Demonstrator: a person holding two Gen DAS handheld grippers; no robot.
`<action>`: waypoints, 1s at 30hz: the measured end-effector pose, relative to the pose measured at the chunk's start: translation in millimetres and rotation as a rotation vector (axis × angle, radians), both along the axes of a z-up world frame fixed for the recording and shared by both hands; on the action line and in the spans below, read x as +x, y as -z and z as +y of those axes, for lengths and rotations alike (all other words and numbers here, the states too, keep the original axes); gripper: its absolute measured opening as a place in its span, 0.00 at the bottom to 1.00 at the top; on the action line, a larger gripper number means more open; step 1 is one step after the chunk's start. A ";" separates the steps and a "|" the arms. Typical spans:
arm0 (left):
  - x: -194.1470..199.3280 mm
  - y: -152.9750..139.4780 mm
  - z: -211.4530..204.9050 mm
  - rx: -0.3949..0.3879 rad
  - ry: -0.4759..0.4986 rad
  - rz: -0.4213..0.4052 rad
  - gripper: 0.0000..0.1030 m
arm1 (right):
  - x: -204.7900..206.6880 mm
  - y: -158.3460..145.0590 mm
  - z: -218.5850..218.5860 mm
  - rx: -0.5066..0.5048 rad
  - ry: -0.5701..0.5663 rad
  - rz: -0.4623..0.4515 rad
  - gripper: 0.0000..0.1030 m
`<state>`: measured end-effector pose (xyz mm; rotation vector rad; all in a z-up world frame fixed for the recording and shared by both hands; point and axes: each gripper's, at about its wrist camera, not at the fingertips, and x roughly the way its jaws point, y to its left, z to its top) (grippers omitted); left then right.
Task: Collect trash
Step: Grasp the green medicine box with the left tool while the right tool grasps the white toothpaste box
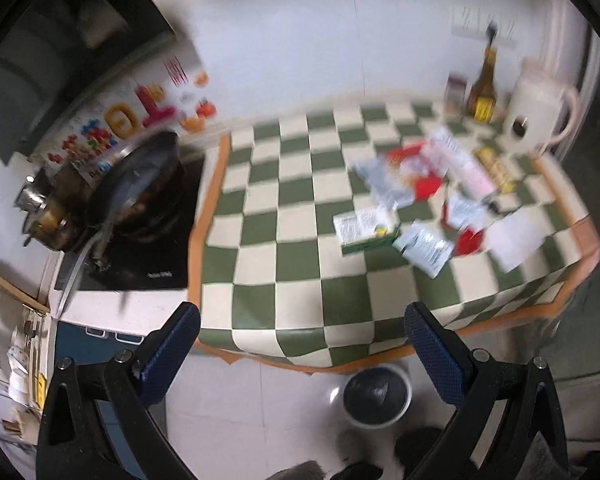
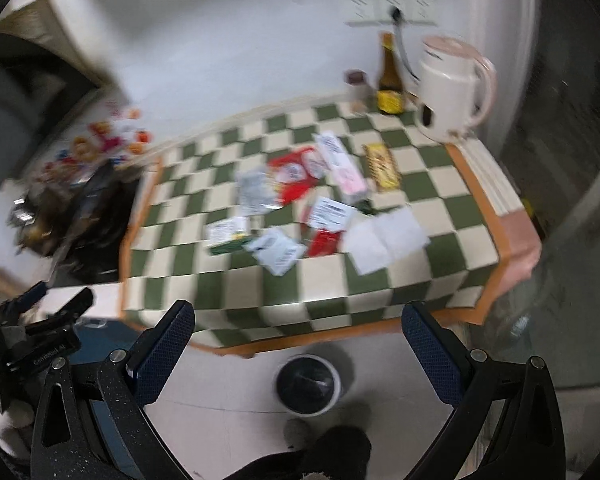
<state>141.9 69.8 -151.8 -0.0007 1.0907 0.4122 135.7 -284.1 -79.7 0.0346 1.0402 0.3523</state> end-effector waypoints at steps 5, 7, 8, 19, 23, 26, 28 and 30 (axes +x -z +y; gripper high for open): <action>67.9 63.5 4.3 0.078 0.092 0.169 1.00 | 93.4 59.6 1.0 -0.035 0.013 0.114 0.91; 100.3 86.9 2.2 0.143 0.168 0.247 1.00 | 138.8 85.2 13.1 -0.071 -0.010 0.151 0.89; 115.5 98.3 0.4 0.165 0.210 0.286 1.00 | 153.8 92.9 16.7 -0.088 -0.017 0.163 0.89; 216.4 195.0 0.5 0.147 0.622 0.678 1.00 | 329.6 188.1 82.8 -0.194 -0.200 0.348 0.89; 222.9 212.8 2.2 0.111 0.651 0.743 0.85 | 352.6 203.9 101.7 -0.215 -0.230 0.360 0.89; 220.2 215.9 2.8 0.091 0.641 0.742 0.77 | 370.7 214.4 115.6 -0.212 -0.231 0.366 0.89; 221.1 208.1 9.7 0.033 0.581 0.708 0.72 | 380.7 220.3 126.2 -0.220 -0.226 0.355 0.89; 222.3 194.5 21.0 -0.042 0.470 0.656 0.60 | 386.9 226.0 136.9 -0.228 -0.226 0.346 0.84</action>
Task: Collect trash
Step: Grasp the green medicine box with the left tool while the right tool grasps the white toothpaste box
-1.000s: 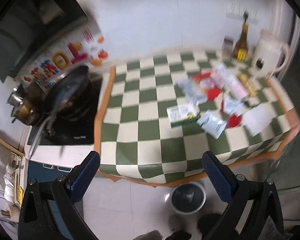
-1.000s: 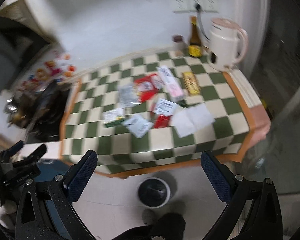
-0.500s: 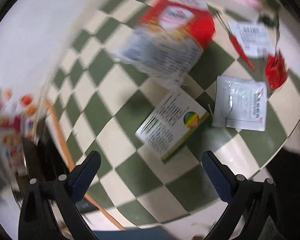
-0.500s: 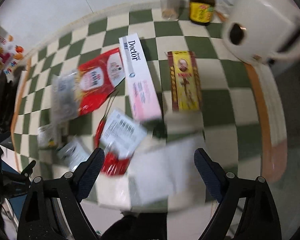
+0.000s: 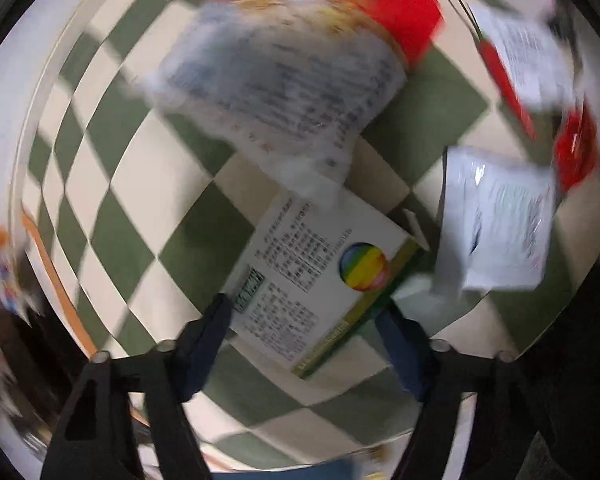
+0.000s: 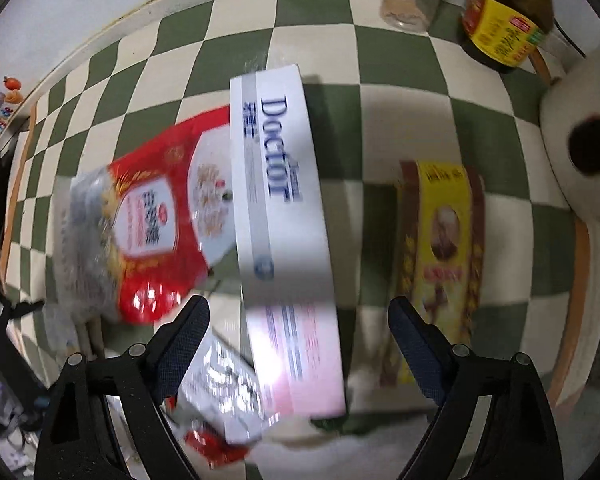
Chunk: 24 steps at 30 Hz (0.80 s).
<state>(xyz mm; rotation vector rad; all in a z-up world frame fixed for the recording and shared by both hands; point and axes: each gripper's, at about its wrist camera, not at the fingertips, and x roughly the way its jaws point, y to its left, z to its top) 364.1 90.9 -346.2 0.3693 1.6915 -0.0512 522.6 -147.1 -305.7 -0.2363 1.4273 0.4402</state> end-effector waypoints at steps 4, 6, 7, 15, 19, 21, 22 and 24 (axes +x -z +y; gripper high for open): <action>-7.6 -15.7 39.5 -0.067 -0.402 -0.066 0.49 | 3.6 8.6 12.0 -0.003 0.012 -0.017 0.48; -16.2 -16.0 51.5 -0.069 -0.520 -0.100 0.50 | 1.0 9.0 13.3 0.001 0.021 -0.030 0.48; -19.7 -14.1 54.1 -0.052 -0.546 -0.115 0.52 | 0.4 9.7 15.0 -0.002 0.022 -0.030 0.48; -31.4 -19.9 59.5 -0.009 -0.432 -0.140 0.57 | -1.5 22.8 37.6 -0.054 -0.001 -0.029 0.49; -28.9 -57.1 43.1 -0.040 -0.274 -0.159 0.57 | -10.8 25.4 44.0 -0.061 -0.030 -0.006 0.49; -33.7 -65.1 34.9 -0.076 -0.211 -0.144 0.58 | -15.2 27.6 50.1 -0.059 -0.044 0.016 0.50; -34.6 -68.8 33.3 -0.085 -0.190 -0.136 0.59 | -16.2 29.0 53.9 -0.060 -0.051 0.024 0.53; -26.8 -75.1 28.1 -0.093 -0.139 -0.117 0.64 | -23.0 28.3 42.9 -0.056 -0.053 0.034 0.59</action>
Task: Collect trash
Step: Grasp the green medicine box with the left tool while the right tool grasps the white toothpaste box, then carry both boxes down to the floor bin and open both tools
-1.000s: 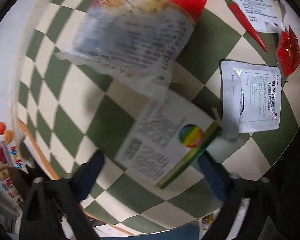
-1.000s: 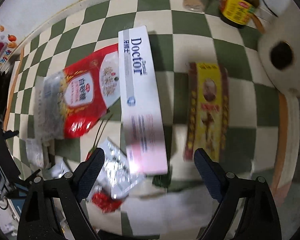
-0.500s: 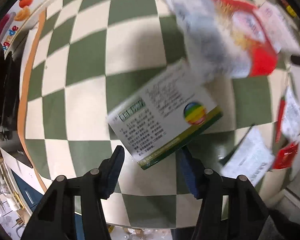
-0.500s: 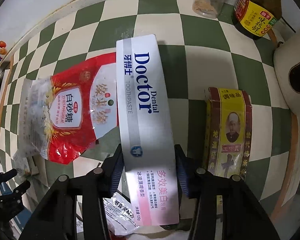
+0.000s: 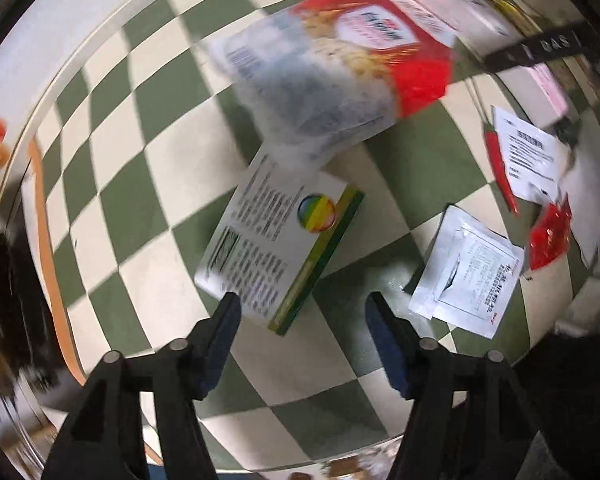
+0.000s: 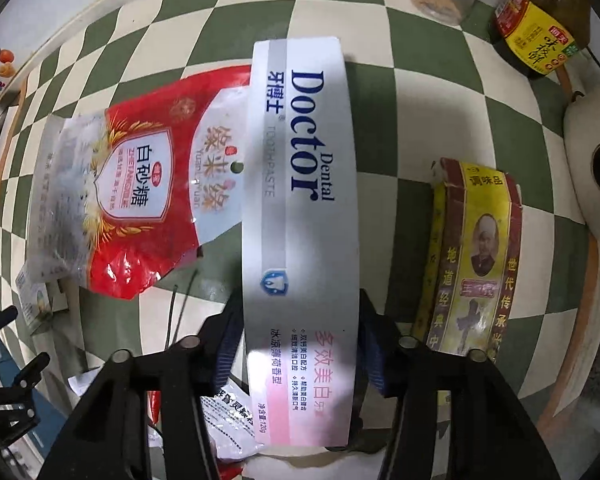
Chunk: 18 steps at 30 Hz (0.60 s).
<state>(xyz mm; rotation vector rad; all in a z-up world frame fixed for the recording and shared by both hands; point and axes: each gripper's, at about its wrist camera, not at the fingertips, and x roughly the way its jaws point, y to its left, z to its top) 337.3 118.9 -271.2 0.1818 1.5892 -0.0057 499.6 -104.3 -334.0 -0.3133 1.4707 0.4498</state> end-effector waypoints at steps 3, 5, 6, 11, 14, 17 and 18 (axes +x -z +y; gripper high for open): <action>18.2 5.3 1.4 0.022 0.057 0.046 0.64 | 0.0 1.3 -1.1 -0.008 -0.004 0.007 0.63; 32.2 11.6 -1.3 0.058 0.102 0.064 0.83 | 3.4 4.0 0.8 -0.018 -0.011 0.002 0.66; 39.7 12.9 -0.4 0.073 0.124 0.070 0.84 | 8.1 7.7 6.4 -0.024 -0.014 0.000 0.66; 58.9 24.7 6.6 -0.020 0.074 0.111 0.62 | 10.8 14.5 25.8 -0.053 -0.044 -0.007 0.65; 61.5 10.2 21.2 -0.098 -0.038 0.084 0.21 | 9.8 11.5 34.2 -0.052 -0.047 -0.033 0.47; 49.1 6.7 33.7 -0.111 -0.127 0.043 0.20 | 10.6 8.3 29.6 0.001 -0.009 -0.010 0.47; 46.3 1.8 38.1 -0.115 -0.173 0.024 0.20 | 10.0 7.5 28.5 0.008 -0.005 -0.014 0.47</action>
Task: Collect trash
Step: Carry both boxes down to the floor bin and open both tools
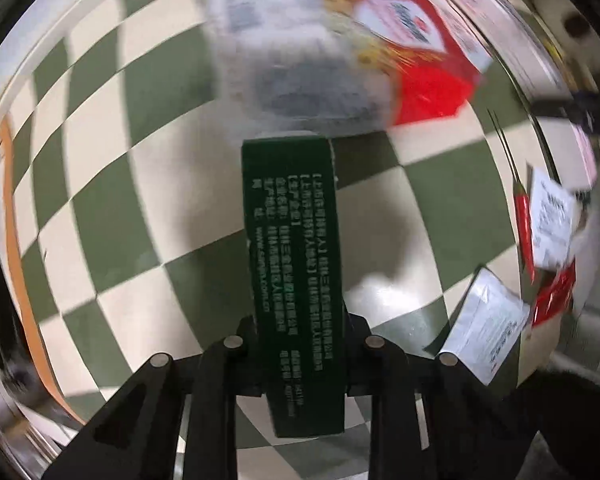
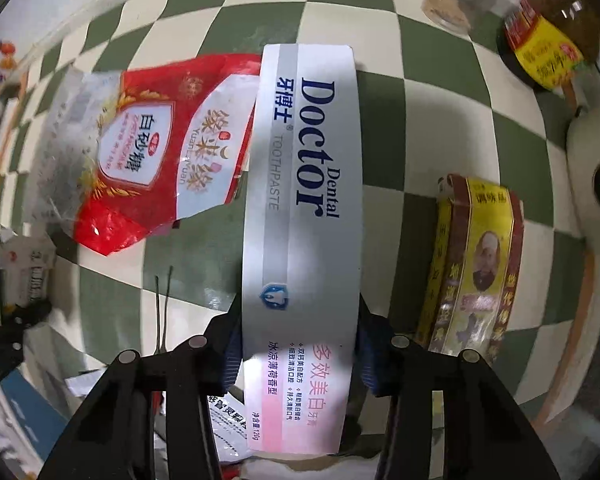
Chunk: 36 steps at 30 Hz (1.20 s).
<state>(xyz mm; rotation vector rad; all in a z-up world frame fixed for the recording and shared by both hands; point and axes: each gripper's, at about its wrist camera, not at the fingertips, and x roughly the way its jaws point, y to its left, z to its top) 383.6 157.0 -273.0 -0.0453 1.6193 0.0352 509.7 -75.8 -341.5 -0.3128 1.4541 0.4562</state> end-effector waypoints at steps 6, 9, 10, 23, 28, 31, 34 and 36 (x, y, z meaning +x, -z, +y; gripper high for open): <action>-40.3 -30.6 22.2 0.058 -0.179 -0.095 0.20 | -22.2 -18.2 6.3 0.072 0.043 -0.069 0.47; -79.6 -60.5 7.8 0.075 -0.254 -0.166 0.20 | -27.8 -27.4 7.1 0.109 0.077 -0.107 0.47; -82.3 -61.7 9.5 0.067 -0.276 -0.189 0.20 | -34.1 -35.4 8.8 0.125 0.091 -0.133 0.47; -182.4 -94.8 -47.1 0.093 -0.237 -0.545 0.20 | -187.8 -151.5 -50.3 0.287 0.204 -0.332 0.47; -265.6 -68.8 -66.4 0.086 -0.189 -0.522 0.20 | -320.2 -103.0 -73.1 0.255 0.219 -0.237 0.47; -303.0 -32.1 -72.5 0.051 -0.196 -0.436 0.20 | -375.6 -57.9 -76.2 0.227 0.229 -0.142 0.47; -333.6 16.2 -75.4 0.008 -0.215 -0.330 0.20 | -424.8 -5.3 -76.6 0.183 0.218 -0.041 0.47; -351.0 57.9 -78.8 -0.013 -0.232 -0.249 0.20 | -446.4 28.8 -75.8 0.156 0.199 0.010 0.47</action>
